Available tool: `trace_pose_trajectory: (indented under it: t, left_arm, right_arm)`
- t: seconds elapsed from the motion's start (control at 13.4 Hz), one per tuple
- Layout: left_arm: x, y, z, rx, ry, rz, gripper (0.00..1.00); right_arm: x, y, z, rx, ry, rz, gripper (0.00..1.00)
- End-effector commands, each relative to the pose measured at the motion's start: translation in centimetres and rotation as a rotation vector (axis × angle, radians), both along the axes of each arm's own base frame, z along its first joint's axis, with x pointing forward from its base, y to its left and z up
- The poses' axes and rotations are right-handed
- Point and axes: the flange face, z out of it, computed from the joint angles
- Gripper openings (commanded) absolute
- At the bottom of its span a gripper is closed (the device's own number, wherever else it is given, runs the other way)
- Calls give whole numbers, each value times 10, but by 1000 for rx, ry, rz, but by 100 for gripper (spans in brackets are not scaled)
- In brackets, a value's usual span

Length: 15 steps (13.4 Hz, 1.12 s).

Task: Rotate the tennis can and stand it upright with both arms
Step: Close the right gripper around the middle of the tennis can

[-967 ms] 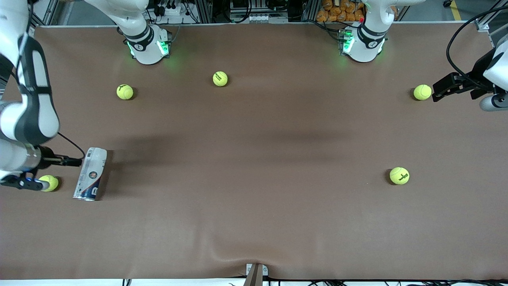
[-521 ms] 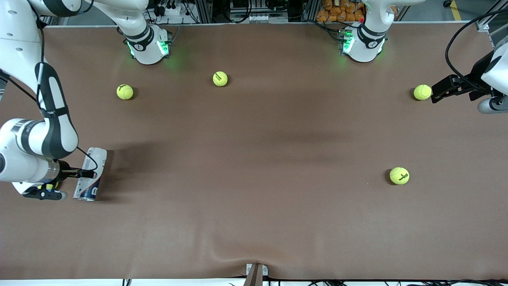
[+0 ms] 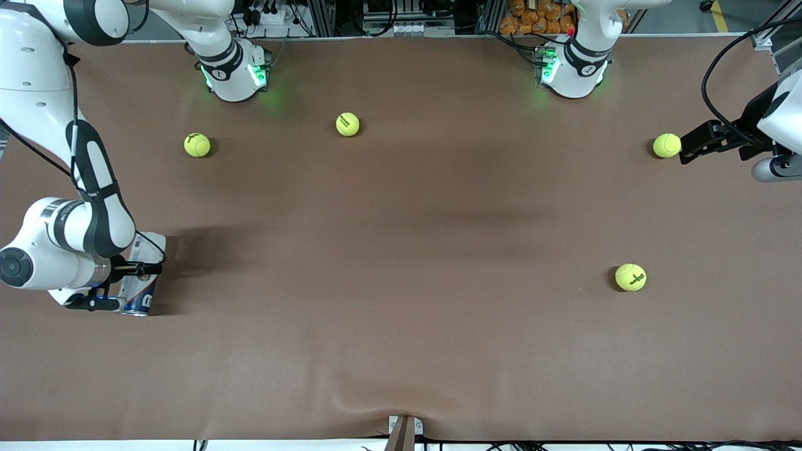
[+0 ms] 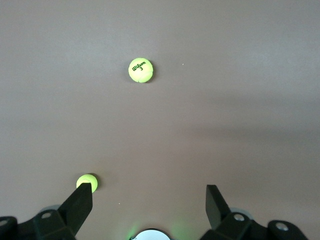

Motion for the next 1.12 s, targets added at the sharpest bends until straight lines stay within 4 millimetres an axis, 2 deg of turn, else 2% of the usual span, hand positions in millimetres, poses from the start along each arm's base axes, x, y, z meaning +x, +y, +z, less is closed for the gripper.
trace_pose_trajectory:
  t: [0.0, 0.3, 0.37, 0.45, 0.52, 0.67, 0.89, 0.97, 1.04]
  left_arm:
    - [0, 0, 3, 12, -11, -10, 100]
    - [0, 2, 2, 12, -10, -7, 100]
    - [0, 3, 2, 11, -10, -5, 100]
    - [0, 3, 2, 11, -8, -5, 100]
    - [0, 2, 2, 11, -10, -7, 100]
    - [0, 1, 2, 12, -10, -8, 100]
    - [-1, 2, 3, 11, -10, -7, 100]
    - [-1, 2, 4, 11, -11, -7, 100]
    - [-1, 2, 3, 11, -10, -7, 100]
  right_arm:
    - [-6, 3, -1, 43, -6, -9, 100]
    - [-7, 2, -3, 44, -3, -10, 100]
    - [-6, 2, -3, 44, -5, -10, 89]
    - [-5, 1, -2, 44, -9, -12, 72]
    - [-4, 2, 0, 45, -13, -12, 65]
    - [0, 8, 11, 43, -29, 10, 64]
    - [11, 12, 47, 49, -88, 117, 67]
    - [14, 10, 64, 55, -114, 192, 67]
    - [16, 10, 73, 64, -129, 271, 67]
